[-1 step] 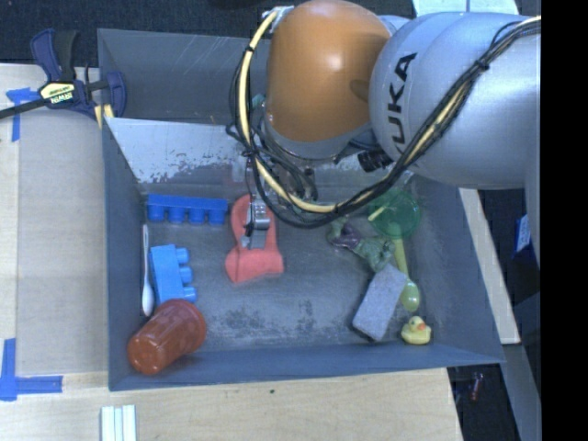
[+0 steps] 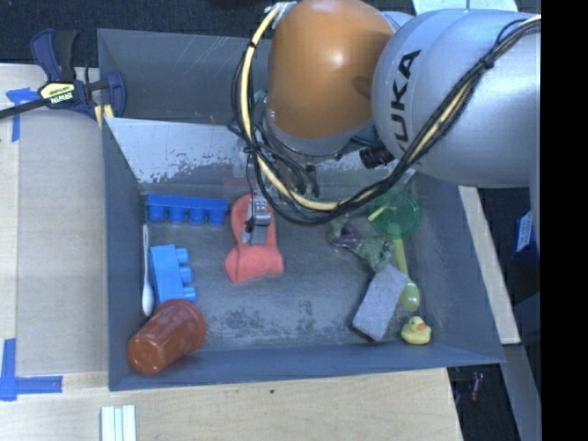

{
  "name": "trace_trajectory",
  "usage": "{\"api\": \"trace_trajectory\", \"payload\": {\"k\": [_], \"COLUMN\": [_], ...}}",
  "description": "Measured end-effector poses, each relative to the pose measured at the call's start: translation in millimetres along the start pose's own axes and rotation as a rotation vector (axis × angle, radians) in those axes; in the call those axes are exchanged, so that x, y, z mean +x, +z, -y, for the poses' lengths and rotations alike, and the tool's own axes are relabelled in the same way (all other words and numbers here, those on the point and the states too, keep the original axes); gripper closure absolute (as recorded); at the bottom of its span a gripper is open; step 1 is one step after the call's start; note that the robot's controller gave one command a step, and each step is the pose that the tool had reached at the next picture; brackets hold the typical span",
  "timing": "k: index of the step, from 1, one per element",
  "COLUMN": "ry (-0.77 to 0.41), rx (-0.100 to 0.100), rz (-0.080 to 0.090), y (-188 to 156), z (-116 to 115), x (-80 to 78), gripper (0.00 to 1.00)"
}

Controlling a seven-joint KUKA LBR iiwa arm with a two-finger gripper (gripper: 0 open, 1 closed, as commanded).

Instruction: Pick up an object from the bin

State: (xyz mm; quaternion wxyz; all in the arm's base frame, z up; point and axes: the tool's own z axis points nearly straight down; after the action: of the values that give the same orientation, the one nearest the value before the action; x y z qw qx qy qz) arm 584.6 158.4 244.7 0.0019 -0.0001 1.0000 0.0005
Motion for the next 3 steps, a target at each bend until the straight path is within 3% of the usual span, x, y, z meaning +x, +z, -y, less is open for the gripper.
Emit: {"api": "trace_trajectory", "payload": {"k": [1, 2, 3], "ry": [0.019, 0.043, 0.242], "rx": [0.0, 0.0, 0.001], "rz": [0.001, 0.004, -0.001], "y": [20.1, 18.5, 25.7], "z": [50.1, 63.0, 48.5], "x": [40.6, 43.4, 45.4], "gripper": [0.0, 0.0, 0.0]}}
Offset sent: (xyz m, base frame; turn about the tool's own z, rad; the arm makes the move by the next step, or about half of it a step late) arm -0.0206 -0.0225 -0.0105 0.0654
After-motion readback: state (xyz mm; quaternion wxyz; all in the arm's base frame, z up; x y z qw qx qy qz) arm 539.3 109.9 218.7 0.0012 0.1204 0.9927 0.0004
